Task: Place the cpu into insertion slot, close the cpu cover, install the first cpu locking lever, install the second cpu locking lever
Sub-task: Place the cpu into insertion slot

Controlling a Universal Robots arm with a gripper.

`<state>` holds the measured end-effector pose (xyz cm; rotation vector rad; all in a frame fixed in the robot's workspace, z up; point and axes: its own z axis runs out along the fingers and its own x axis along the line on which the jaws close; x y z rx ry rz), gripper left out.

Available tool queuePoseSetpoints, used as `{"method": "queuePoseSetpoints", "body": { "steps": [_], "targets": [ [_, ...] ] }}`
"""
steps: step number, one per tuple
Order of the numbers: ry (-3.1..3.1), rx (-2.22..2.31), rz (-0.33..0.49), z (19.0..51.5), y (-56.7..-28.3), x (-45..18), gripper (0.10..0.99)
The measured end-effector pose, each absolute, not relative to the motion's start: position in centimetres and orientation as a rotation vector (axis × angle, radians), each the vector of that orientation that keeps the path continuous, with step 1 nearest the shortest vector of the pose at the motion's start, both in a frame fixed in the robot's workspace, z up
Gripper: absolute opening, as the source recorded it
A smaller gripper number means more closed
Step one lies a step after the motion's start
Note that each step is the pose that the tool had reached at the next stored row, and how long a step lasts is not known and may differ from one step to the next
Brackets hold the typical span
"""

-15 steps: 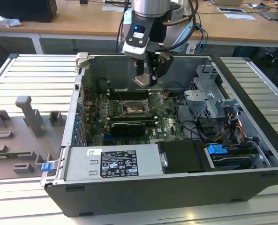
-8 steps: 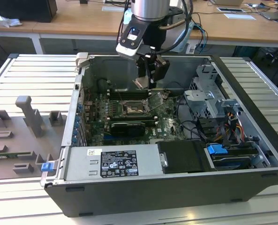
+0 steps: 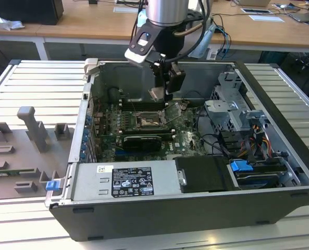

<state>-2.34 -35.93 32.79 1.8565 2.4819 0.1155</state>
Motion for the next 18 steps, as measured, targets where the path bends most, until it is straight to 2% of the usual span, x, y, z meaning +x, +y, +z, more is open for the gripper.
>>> {"method": "queuePoseSetpoints", "body": {
  "steps": [18],
  "targets": [
    [2.334,2.03,0.107,31.5,-35.9,-2.3,0.541]
  ]
}}
